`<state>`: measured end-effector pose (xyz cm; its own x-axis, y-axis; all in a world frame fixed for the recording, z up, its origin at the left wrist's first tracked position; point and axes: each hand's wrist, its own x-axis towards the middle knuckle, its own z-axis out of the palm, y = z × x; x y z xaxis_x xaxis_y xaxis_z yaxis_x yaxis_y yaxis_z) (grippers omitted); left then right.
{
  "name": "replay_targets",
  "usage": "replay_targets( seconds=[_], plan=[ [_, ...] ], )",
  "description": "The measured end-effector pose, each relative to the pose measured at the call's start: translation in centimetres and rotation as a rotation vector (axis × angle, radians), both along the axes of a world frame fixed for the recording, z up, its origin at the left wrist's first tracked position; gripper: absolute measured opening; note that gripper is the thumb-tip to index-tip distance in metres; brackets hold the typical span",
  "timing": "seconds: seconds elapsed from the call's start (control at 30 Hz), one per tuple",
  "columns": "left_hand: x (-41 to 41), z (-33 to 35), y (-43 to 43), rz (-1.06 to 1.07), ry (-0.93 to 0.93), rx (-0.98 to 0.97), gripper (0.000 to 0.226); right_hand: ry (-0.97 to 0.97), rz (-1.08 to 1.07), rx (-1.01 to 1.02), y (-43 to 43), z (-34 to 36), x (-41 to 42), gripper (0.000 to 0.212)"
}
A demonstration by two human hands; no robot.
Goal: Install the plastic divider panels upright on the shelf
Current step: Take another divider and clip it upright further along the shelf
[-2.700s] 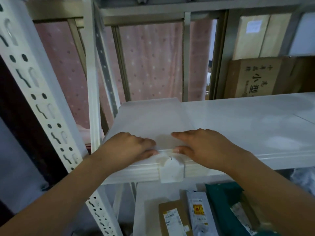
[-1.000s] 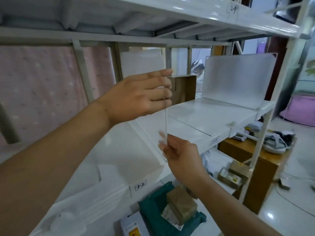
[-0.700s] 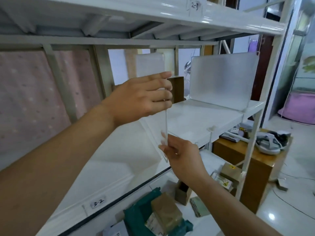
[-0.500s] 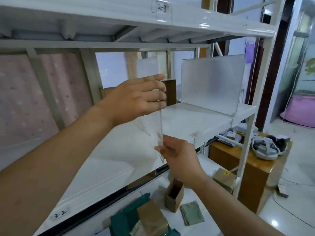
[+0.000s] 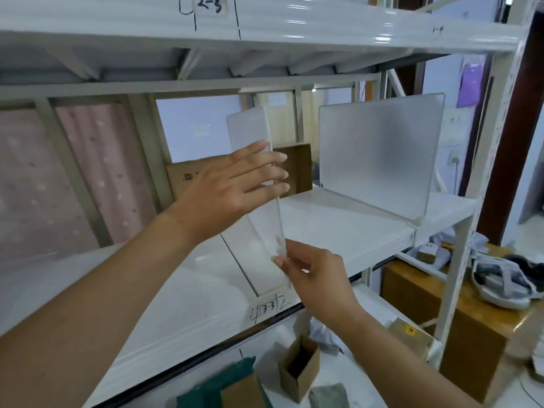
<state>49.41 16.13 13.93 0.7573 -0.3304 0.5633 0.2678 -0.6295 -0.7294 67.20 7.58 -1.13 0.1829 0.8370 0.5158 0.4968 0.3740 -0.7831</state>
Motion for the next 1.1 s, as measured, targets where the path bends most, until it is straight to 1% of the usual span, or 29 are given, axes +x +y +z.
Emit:
replay_targets(
  seconds=[0.1, 0.2, 0.27, 0.37, 0.47, 0.5, 0.57, 0.6, 0.7, 0.8, 0.87, 0.97, 1.1],
  plan=[
    [0.6, 0.3, 1.4, 0.034, 0.001, -0.039, 0.023, -0.035, 0.012, 0.027, 1.7, 0.2, 1.3, 0.03],
    [1.2, 1.2, 2.9, 0.032, 0.003, -0.051, 0.017, -0.035, 0.073, -0.002, 3.1, 1.0, 2.5, 0.036],
    [1.7, 1.7, 3.8, 0.021, 0.0, -0.023, 0.012, -0.045, 0.103, -0.009, 3.9, 1.5, 3.3, 0.04],
    [2.3, 2.2, 4.8, 0.005, -0.022, 0.026, 0.011, -0.089, 0.144, -0.023, 4.8, 2.4, 4.3, 0.048],
    [3.5, 2.4, 5.1, 0.004, -0.027, 0.049, 0.012, -0.117, 0.197, -0.062, 5.6, 3.1, 5.5, 0.033],
    [3.9, 2.5, 5.2, 0.008, -0.023, 0.052, 0.012, -0.118, 0.223, -0.075, 5.9, 3.2, 6.0, 0.033],
    [4.9, 2.5, 5.3, 0.018, -0.019, 0.05, 0.011, -0.115, 0.264, -0.096, 6.3, 3.3, 7.1, 0.043],
    [5.4, 2.5, 5.3, 0.027, -0.017, 0.049, 0.012, -0.115, 0.283, -0.103, 6.4, 3.4, 7.6, 0.044],
    [7.2, 2.9, 5.0, 0.064, -0.004, 0.048, 0.011, -0.092, 0.329, -0.111, 6.9, 3.6, 9.2, 0.039],
    [8.7, 3.4, 4.4, 0.107, -0.013, 0.026, 0.011, -0.067, 0.35, -0.081, 7.4, 3.7, 11.1, 0.039],
    [9.8, 3.5, 3.7, 0.142, -0.017, 0.009, 0.011, -0.064, 0.377, -0.082, 7.6, 3.9, 12.5, 0.041],
    [11.4, 3.3, 2.4, 0.215, -0.007, 0.001, 0.015, -0.094, 0.417, -0.101, 8.0, 4.1, 14.5, 0.05],
    [13.2, 2.8, 1.1, 0.289, -0.015, -0.022, 0.015, -0.101, 0.471, -0.124, 8.2, 4.0, 16.3, 0.054]
  ],
)
